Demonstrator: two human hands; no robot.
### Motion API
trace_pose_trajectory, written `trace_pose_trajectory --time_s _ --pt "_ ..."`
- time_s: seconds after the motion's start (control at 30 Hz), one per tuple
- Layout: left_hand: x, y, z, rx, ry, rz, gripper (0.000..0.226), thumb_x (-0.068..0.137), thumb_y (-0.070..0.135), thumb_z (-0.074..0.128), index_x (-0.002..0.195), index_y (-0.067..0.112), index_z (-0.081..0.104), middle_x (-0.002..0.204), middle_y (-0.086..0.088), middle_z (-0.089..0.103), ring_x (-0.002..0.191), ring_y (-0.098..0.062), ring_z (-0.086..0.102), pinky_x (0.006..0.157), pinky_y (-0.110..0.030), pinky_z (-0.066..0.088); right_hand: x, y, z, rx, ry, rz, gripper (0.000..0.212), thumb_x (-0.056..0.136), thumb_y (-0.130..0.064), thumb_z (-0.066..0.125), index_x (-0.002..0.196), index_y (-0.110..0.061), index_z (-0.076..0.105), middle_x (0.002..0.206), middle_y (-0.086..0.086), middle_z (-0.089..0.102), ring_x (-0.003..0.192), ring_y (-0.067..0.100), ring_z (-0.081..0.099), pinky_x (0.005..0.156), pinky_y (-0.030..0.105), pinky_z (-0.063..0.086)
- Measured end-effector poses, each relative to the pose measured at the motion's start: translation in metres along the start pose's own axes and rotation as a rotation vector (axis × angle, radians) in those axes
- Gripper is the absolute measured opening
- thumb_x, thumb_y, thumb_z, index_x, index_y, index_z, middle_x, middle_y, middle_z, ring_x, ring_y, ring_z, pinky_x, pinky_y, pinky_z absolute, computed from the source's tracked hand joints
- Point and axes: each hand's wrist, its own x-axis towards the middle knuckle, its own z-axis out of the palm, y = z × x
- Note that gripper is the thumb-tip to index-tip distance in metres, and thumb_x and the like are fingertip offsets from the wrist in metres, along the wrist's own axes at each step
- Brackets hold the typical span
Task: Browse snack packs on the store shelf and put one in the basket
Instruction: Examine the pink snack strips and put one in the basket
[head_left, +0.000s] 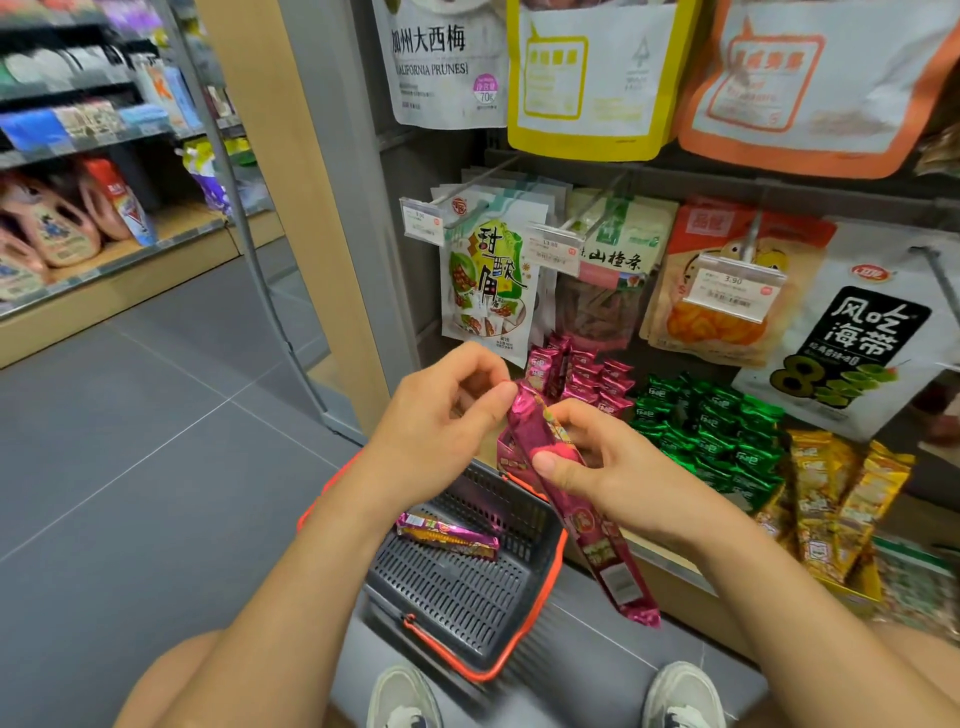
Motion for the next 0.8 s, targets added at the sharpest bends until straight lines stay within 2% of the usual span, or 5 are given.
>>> trace_pose_trajectory --time_s 0.13,0.3,0.47,0.6,0.8 --pt "-0.001 0.006 0.001 -0.155 -0.051 -0.046 0.013 0.083 0.02 0.072 0.096 0.022 0.071 0.086 -0.008 0.067 0.076 -0.026 0.064 0.07 -0.032 0.058 -0.003 -0.003 0.003 0.015 -0.014 -0.009 0.045 0.092 -0.014 0.065 0.125 -0.039 0.047 0.118 -0.008 0.066 0.105 0.004 0.063 0.09 0.024 0.048" --pt "0.0 0.009 -0.007 -0.174 -0.091 -0.12 0.029 0.065 0.004 0.085 0.084 0.024 0.078 0.083 -0.004 0.076 0.079 -0.025 0.071 0.075 -0.03 0.059 -0.003 -0.008 0.003 0.05 -0.083 0.003 0.047 0.084 -0.014 0.069 0.123 -0.031 0.05 0.111 0.001 0.065 0.103 0.025 0.063 0.098 0.047 0.048" --pt "0.0 0.006 -0.014 -0.106 -0.059 -0.119 0.03 0.071 -0.002 0.08 0.074 0.029 0.078 0.074 0.001 0.075 0.074 -0.015 0.072 0.07 -0.021 0.058 -0.003 -0.009 0.002 0.243 -0.226 0.085 0.043 0.082 -0.009 0.068 0.114 -0.032 0.054 0.102 0.0 0.068 0.092 0.019 0.068 0.08 0.039 0.056" --pt "0.0 0.0 -0.009 0.092 0.056 0.065 0.019 0.076 -0.004 0.075 0.078 0.015 0.078 0.075 0.001 0.073 0.073 -0.01 0.068 0.071 -0.026 0.056 -0.001 -0.009 0.002 0.389 -0.249 0.145 0.05 0.081 -0.015 0.071 0.125 -0.03 0.052 0.097 -0.001 0.073 0.084 0.02 0.071 0.071 0.031 0.055" --pt "0.0 -0.01 0.005 0.452 0.191 0.419 0.01 0.082 -0.007 0.058 0.082 0.001 0.064 0.079 -0.006 0.061 0.074 -0.02 0.056 0.065 -0.034 0.047 0.005 -0.011 0.01 0.391 -0.157 0.127 0.042 0.076 -0.049 0.072 0.114 -0.037 0.057 0.079 -0.001 0.07 0.067 0.019 0.065 0.06 0.031 0.052"
